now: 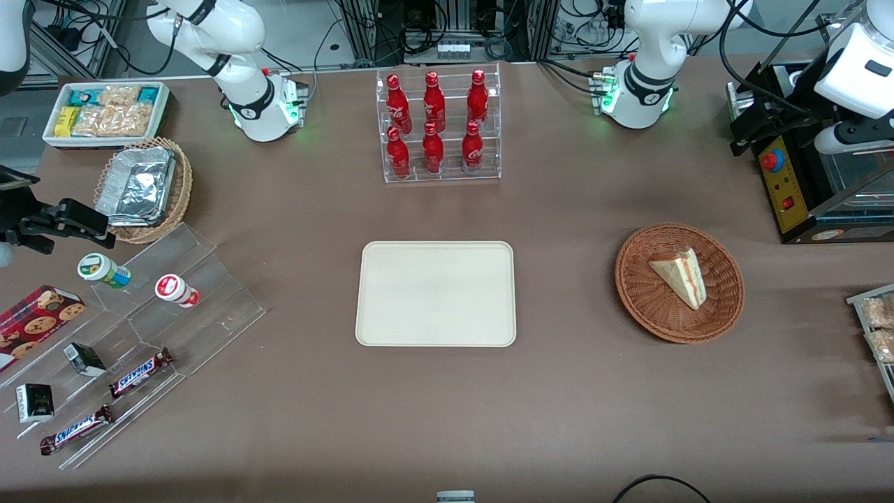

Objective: Place sandwich from basket to tray
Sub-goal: 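Move the left gripper over the wrapped sandwich in the wicker basket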

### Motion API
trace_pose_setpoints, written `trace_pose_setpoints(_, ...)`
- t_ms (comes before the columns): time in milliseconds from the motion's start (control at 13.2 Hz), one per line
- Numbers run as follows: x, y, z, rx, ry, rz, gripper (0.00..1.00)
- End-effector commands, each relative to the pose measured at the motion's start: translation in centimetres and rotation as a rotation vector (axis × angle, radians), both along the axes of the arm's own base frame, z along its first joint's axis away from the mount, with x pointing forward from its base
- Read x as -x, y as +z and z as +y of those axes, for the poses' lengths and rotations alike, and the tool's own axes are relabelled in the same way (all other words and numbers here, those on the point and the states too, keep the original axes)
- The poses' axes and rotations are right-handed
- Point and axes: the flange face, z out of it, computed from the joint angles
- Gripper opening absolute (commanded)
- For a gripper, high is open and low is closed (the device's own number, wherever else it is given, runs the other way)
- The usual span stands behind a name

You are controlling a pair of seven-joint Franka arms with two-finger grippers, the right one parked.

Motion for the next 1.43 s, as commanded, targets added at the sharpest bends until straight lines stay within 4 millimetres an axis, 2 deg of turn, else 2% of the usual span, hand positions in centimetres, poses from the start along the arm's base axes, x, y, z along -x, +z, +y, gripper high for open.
trace_pose_setpoints(0,0.3,1.0,0.4,0.015,-0.006,-0.01,1.0)
trace_pose_setpoints(226,0.0,1.0,0.9,0.008,0.012,-0.011,1.0)
trace_pose_setpoints(453,-1.5,-1.7,2.0,-0.01,0.098,0.043,1.0)
trace_pose_setpoints(679,-3.6,-4.9,5.0,-0.024,0.258,0.09,1.0)
trace_pose_setpoints(906,-5.6,-9.3,6.6,-0.064,0.479,0.085,1.0)
trace_pose_setpoints(1057,-6.4,-13.7,6.4,-0.049,0.592,0.051,1.0)
trace_pose_setpoints(1208,-7.3,-19.4,5.4,-0.043,0.684,0.007,1.0)
trace_pose_setpoints(1358,-6.7,-23.4,5.0,-0.043,0.678,-0.002,1.0)
